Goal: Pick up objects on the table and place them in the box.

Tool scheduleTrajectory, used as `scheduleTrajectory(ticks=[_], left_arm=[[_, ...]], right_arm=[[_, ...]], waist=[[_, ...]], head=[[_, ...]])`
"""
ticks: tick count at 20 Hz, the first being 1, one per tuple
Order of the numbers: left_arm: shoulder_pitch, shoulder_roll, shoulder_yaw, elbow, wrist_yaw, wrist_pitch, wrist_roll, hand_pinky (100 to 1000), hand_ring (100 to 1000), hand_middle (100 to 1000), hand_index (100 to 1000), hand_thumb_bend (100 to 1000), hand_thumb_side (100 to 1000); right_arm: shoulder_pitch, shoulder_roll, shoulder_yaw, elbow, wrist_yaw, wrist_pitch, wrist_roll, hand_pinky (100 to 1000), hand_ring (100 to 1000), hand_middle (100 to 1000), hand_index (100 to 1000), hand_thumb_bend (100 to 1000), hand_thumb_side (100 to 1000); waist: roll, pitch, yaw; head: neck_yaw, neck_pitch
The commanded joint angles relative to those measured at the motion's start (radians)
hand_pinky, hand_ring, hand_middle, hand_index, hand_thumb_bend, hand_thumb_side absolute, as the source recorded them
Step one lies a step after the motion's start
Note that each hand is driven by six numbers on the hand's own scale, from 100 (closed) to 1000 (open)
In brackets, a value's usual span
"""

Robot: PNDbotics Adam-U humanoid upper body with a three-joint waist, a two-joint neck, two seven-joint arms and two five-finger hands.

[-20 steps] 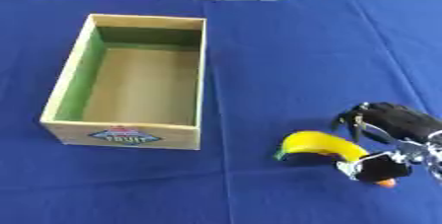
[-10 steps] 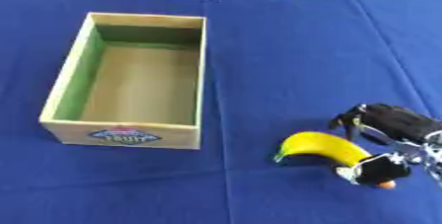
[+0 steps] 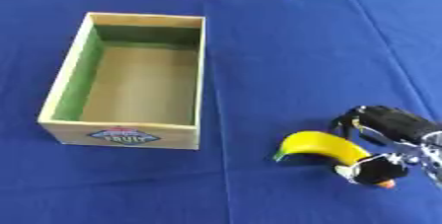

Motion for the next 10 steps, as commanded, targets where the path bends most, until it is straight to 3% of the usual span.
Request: scheduleTrajectory(ticks=[1,4,10], left_arm=[[-0.012,0.019,-0.001,-0.017,0.003,0.0,-0.003,551,713,771,894,100,1000],[-0.012,0.019,-0.001,-0.017,0.003,0.0,-0.004,551,714,771,894,100,1000],[-0.012,0.019,-0.001,-0.017,0.003,0.001,-0.004,552,716,771,894,100,1000]], right_arm=[[-0.007,-0.017,-0.015,-0.004,-0.011,0.002,-0.012,732,793,541,782,168,481],[-0.008,-0.017,-0.015,-0.005,-0.021,0.004,-0.019,726,789,532,767,105,487],[-0.004,-0.023,-0.019,-0.015,-0.035,0.006,-0.033,722,784,520,750,100,485]], waist=[[0.0,-0.016,0.0],[0.0,-0.016,-0.001],[0.0,-0.018,-0.001]], head=[[-0.002,-0.011],[-0.003,-0.012],[-0.003,-0.013]])
